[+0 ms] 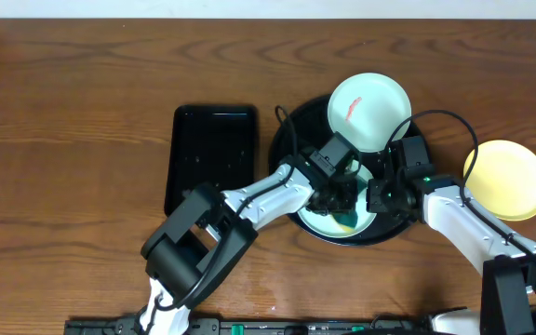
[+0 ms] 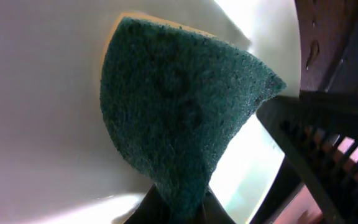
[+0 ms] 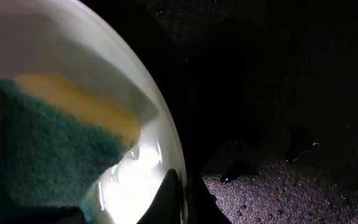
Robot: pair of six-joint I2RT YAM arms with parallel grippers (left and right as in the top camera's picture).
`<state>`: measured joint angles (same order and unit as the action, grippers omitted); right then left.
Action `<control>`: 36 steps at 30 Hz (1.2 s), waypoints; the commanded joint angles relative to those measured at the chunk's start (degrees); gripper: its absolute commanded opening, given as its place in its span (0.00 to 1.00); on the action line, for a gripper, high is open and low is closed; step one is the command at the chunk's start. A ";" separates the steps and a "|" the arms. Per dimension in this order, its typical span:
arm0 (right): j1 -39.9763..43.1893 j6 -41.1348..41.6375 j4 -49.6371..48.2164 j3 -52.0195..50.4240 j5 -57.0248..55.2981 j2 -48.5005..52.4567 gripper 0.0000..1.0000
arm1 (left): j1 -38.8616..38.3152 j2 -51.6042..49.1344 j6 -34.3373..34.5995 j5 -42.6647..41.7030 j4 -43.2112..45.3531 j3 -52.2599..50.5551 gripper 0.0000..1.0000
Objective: Clean dirty plates on tray and stack at the side
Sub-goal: 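Scrub the near pale green plate's red smear with the left-held sponge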
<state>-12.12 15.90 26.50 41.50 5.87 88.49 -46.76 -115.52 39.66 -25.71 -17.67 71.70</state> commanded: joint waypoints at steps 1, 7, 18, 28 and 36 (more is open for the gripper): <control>0.02 -0.31 1.38 -0.57 -0.44 0.76 0.01 | 0.87 -1.38 -4.11 3.74 -1.77 -1.18 0.09; 0.02 -1.42 2.23 -0.57 -0.46 0.76 0.01 | 4.94 -1.38 -4.09 22.12 -13.05 0.61 0.07; 0.02 -1.86 2.10 -0.57 -0.48 0.76 0.01 | 5.07 -1.38 -0.35 44.35 -26.86 4.09 0.08; 0.02 -2.16 2.14 -0.57 -0.46 0.76 0.01 | 4.83 -1.40 -0.17 16.72 -16.39 3.74 0.08; 0.02 -2.71 2.21 -0.57 -0.46 0.76 0.01 | 0.20 -1.40 1.60 0.59 -6.58 2.84 0.12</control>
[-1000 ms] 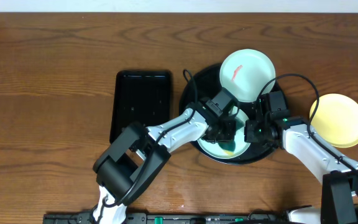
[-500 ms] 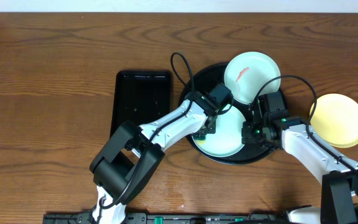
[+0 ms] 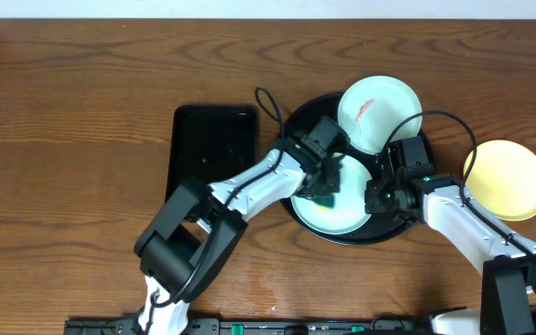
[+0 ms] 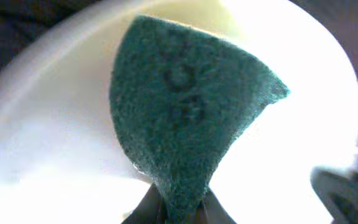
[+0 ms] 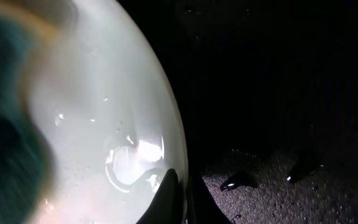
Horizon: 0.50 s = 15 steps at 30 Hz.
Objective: Clean dirty plates on tray and stack at the side
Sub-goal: 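Scrub the near pale green plate's red smear with the left-held sponge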
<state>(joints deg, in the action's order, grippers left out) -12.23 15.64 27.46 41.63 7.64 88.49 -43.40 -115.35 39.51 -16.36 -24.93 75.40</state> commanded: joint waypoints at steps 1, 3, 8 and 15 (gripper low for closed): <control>0.13 -2.45 1.25 -0.70 -2.23 0.76 0.01 | -3.80 -1.57 1.73 -8.72 0.90 -0.92 0.13; 0.13 -2.45 1.25 -0.70 -2.23 0.76 0.01 | -4.76 -1.57 1.70 -8.70 1.38 -0.92 0.13; 0.13 -2.45 1.27 -0.70 -2.23 0.76 0.01 | -4.87 -1.57 1.01 -3.56 0.85 -0.92 0.13; 0.13 -2.45 1.27 -0.70 -2.23 0.76 0.01 | -1.33 -1.55 0.92 15.13 -6.14 -0.66 0.08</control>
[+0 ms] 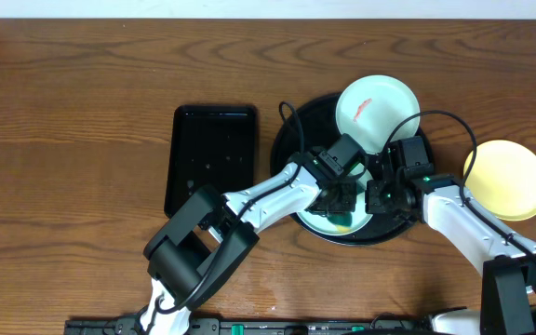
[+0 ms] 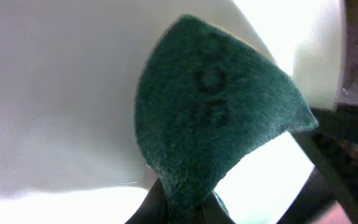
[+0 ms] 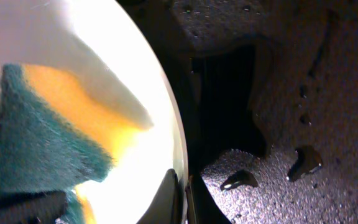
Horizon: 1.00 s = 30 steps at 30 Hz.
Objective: Clean dirty plates on tray and stack at the side
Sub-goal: 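Scrub the near pale green plate's red smear with the left-held sponge, then return the sponge to the black tray and release with left gripper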
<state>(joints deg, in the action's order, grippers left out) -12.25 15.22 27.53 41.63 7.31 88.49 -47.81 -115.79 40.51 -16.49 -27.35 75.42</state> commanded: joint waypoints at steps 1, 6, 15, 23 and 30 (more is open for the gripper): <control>0.15 -2.05 1.20 -0.70 -1.90 0.76 0.01 | 3.50 -1.11 -0.96 17.62 -4.98 -0.37 0.07; 0.15 -2.49 1.18 -0.70 -1.90 0.76 0.01 | 3.48 -1.11 -3.17 33.44 -12.26 1.70 0.07; 0.15 -2.67 1.25 -0.70 -1.92 0.76 0.01 | 3.02 -0.68 -4.90 46.21 -20.02 4.57 0.08; 0.15 -2.67 1.77 -0.70 -1.92 0.76 0.01 | 3.02 6.38 -4.72 42.42 -22.80 6.64 0.07; 0.15 -2.67 1.75 -0.70 -1.92 0.76 0.01 | 5.57 16.59 -4.74 36.44 -25.88 6.64 0.08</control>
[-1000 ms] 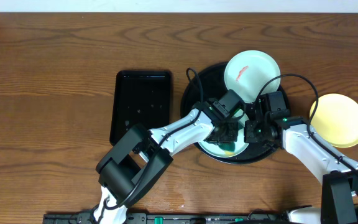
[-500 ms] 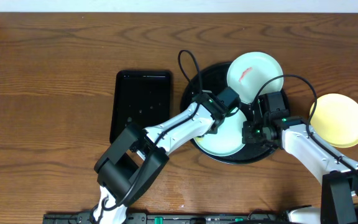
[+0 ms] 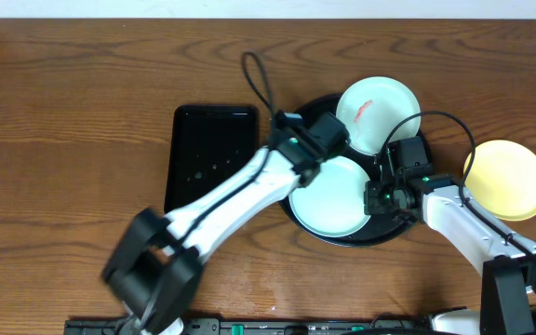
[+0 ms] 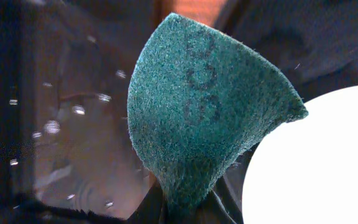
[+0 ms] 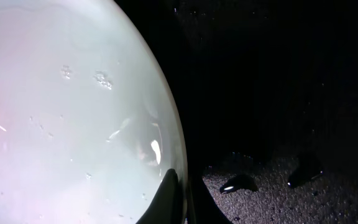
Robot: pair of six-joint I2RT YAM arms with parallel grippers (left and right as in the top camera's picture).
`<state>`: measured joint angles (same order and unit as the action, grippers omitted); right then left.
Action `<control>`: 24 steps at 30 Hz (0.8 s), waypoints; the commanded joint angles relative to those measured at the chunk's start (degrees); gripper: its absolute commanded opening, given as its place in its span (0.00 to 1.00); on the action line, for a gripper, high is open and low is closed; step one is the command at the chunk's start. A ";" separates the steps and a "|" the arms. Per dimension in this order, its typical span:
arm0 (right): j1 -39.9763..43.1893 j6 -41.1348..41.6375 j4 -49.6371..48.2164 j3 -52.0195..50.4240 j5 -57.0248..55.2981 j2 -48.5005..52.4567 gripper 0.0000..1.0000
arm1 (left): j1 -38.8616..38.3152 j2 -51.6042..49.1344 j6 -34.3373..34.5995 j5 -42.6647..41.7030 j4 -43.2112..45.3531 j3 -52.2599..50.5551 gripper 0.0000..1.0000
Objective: Clean dirty plates on tray and stack at the side
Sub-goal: 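Return the sponge to the black tray and release with left gripper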
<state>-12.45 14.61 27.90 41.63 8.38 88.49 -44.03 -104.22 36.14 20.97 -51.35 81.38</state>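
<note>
A pale, wet plate [image 3: 331,197] lies in the round black tray [image 3: 298,119]. My right gripper [image 5: 179,186] is shut on the plate's right rim [image 5: 174,134]. A second white plate [image 3: 377,112] with a red smear leans on the tray's far edge. My left gripper [image 4: 188,208] is shut on a green sponge [image 4: 204,118]. It holds the sponge off the plate, at its upper left, and in the left wrist view the plate's edge [image 4: 319,162] shows at the lower right. A yellow plate [image 3: 507,179] rests on the table to the right.
A rectangular black tray [image 3: 212,154] sits left of the round one, close beside my left arm. Water drops lie on the round tray's floor [image 5: 278,180]. The wooden table [image 3: 82,112] extends to the left and to the front.
My left gripper has moved with the sponge from the plate's right half to off the plate at its upper left. The plate's face is bare and wet. The right gripper's hold is unchanged.
The sponge was pressed on the plate's lower right, then on its upper left, then on its right half again, while my right gripper kept the rim pinched. Now the sponge is off the plate over the tray's upper left.
</note>
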 commanded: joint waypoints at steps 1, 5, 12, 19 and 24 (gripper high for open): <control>0.35 -2.05 1.31 -0.70 -2.99 0.76 0.01 | 2.75 6.34 -0.37 -1.55 -2.80 0.66 0.08; 0.35 -2.08 1.16 -0.70 -2.97 0.76 0.01 | 9.70 10.95 -0.59 -2.36 -6.99 0.55 0.08; 0.35 -4.44 0.15 -0.70 -1.40 0.76 0.01 | 24.02 10.69 -9.60 -15.06 -4.17 -5.51 0.08; 0.35 -4.44 -0.28 -0.70 -1.25 0.76 0.01 | 32.00 9.90 -13.70 -24.61 7.93 -15.58 0.27; 0.35 -4.44 -0.28 -0.70 -1.25 0.76 0.01 | 33.62 10.71 -15.58 -30.23 9.03 -15.21 0.42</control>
<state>-12.32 12.34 27.29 41.63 8.08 88.49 -10.74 -94.54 23.31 -3.31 -42.63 65.25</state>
